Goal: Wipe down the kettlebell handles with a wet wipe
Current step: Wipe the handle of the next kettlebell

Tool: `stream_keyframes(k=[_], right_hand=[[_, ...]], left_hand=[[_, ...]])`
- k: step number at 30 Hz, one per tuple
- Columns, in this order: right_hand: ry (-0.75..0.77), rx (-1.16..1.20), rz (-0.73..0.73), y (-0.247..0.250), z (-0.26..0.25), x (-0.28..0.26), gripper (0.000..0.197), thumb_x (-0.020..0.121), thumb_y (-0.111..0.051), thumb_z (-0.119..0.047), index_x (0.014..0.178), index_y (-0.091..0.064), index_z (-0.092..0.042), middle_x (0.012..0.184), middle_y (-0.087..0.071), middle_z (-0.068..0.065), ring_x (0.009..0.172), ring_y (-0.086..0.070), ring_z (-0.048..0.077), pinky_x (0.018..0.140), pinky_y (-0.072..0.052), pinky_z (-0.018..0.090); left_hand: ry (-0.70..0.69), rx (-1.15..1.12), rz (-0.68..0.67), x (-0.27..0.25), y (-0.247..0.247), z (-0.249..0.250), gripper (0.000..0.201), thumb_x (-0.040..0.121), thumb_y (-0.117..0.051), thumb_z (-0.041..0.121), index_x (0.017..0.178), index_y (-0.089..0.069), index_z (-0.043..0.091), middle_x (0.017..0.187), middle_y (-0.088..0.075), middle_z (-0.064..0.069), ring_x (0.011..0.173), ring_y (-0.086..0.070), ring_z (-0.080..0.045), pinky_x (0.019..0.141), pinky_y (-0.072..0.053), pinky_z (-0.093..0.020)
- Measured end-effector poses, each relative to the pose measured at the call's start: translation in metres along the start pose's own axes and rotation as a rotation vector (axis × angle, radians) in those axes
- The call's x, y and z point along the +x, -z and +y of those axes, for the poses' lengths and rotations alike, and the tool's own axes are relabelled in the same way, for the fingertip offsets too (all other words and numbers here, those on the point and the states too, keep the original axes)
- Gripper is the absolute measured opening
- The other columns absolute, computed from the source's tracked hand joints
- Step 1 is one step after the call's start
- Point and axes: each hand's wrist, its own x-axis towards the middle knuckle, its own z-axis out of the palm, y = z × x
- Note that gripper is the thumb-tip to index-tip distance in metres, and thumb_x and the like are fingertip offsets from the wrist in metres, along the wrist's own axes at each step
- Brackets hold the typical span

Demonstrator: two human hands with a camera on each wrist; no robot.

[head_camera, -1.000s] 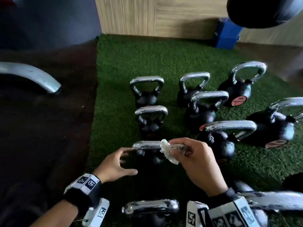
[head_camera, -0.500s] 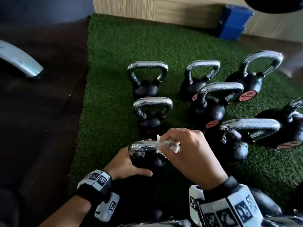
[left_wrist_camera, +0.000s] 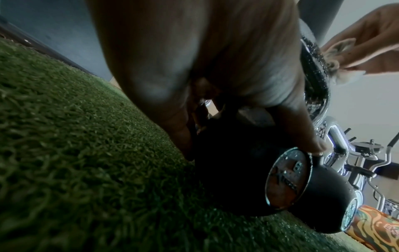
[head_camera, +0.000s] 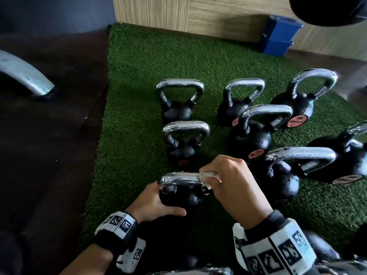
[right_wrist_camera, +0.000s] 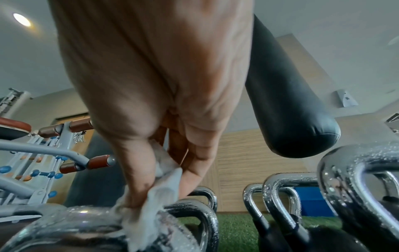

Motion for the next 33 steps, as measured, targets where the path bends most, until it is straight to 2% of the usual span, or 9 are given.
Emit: stream_keyframes(k=[4, 7, 10, 12, 16, 23, 27, 31, 33], right_hand=[[0.074, -0.027, 0.017, -0.007, -0.002, -0.006, 0.012, 0.078, -0.069, 0.003, 0.081, -0.076, -0.006, 0.085, -0.069, 0.003, 0.08, -0.065, 0.015, 0.073, -0.053, 0.031], [0.033, 0.035, 0.165, -0.004, 0.018, -0.016, 0.024, 0.074, -0.074, 0.007, 0.085, -0.081, -0.013, 0.082, -0.072, -0.003, 0.075, -0.066, 0.008, 0.072, -0.047, 0.009], [-0.049, 0.048, 0.22, -0.006, 0.034, -0.02, 0.028, 0.072, -0.077, 0.008, 0.084, -0.082, -0.017, 0.081, -0.075, -0.003, 0.075, -0.069, 0.009, 0.072, -0.049, 0.013], [-0.059, 0.047, 0.234, -0.01, 0.04, -0.02, 0.026, 0.073, -0.08, 0.003, 0.086, -0.082, -0.019, 0.083, -0.075, -0.006, 0.076, -0.068, 0.005, 0.072, -0.047, 0.007], [-0.162, 0.083, 0.217, -0.019, 0.052, -0.019, 0.025, 0.076, -0.081, -0.003, 0.087, -0.083, -0.026, 0.072, -0.07, -0.02, 0.071, -0.064, -0.01, 0.068, -0.041, -0.003], [-0.327, 0.225, 0.151, -0.041, 0.08, -0.017, 0.025, 0.076, -0.084, -0.01, 0.091, -0.082, -0.03, 0.072, -0.067, -0.025, 0.08, -0.06, -0.021, 0.066, -0.042, -0.002], [-0.418, 0.291, 0.053, -0.06, 0.09, -0.012, 0.024, 0.074, -0.086, -0.011, 0.094, -0.082, -0.021, 0.078, -0.073, -0.013, 0.073, -0.063, -0.01, 0.061, -0.042, 0.001], [-0.382, 0.304, 0.055, -0.055, 0.097, -0.009, 0.028, 0.069, -0.088, -0.01, 0.078, -0.078, -0.034, 0.072, -0.075, -0.015, 0.071, -0.068, -0.005, 0.062, -0.046, 0.005], [-0.346, 0.282, 0.102, -0.041, 0.096, -0.006, 0.027, 0.072, -0.087, -0.013, 0.08, -0.075, -0.036, 0.074, -0.075, -0.018, 0.071, -0.068, -0.006, 0.064, -0.049, 0.01]], left_hand=[[-0.009, 0.003, -0.004, -0.001, 0.001, 0.002, 0.078, 0.052, -0.093, 0.068, 0.121, -0.055, 0.066, 0.123, -0.064, 0.036, 0.118, -0.057, 0.015, 0.1, -0.044, -0.015], [-0.014, -0.012, -0.013, -0.001, 0.0, 0.004, 0.079, 0.053, -0.094, 0.065, 0.123, -0.057, 0.06, 0.124, -0.065, 0.033, 0.119, -0.057, 0.012, 0.102, -0.045, -0.017], [-0.016, -0.012, -0.008, -0.002, 0.0, 0.006, 0.077, 0.054, -0.095, 0.063, 0.121, -0.058, 0.062, 0.123, -0.065, 0.034, 0.118, -0.057, 0.014, 0.097, -0.043, -0.007], [-0.01, -0.003, -0.002, -0.004, 0.002, 0.008, 0.076, 0.053, -0.095, 0.063, 0.117, -0.055, 0.069, 0.12, -0.064, 0.038, 0.115, -0.057, 0.018, 0.09, -0.041, 0.002], [-0.013, 0.007, -0.008, -0.003, 0.003, 0.01, 0.075, 0.054, -0.095, 0.062, 0.115, -0.053, 0.072, 0.122, -0.062, 0.04, 0.115, -0.055, 0.02, 0.089, -0.039, 0.005], [-0.025, 0.003, -0.019, -0.004, 0.005, 0.015, 0.073, 0.057, -0.096, 0.056, 0.12, -0.059, 0.052, 0.124, -0.061, 0.041, 0.118, -0.054, 0.018, 0.091, -0.037, 0.004], [-0.017, -0.069, -0.027, -0.002, 0.005, 0.013, 0.082, 0.059, -0.098, 0.049, 0.131, -0.059, 0.043, 0.128, -0.064, 0.031, 0.122, -0.056, 0.012, 0.103, -0.043, -0.01], [-0.066, 0.11, -0.185, -0.001, 0.019, 0.014, 0.102, 0.07, -0.09, 0.05, 0.149, -0.026, 0.063, 0.142, -0.045, 0.044, 0.132, -0.04, 0.021, 0.107, -0.029, -0.001], [-0.093, 0.218, -0.259, 0.002, 0.035, 0.016, 0.092, 0.082, -0.082, 0.024, 0.144, -0.03, 0.068, 0.143, -0.049, 0.038, 0.134, -0.046, 0.011, 0.114, -0.035, -0.014]])
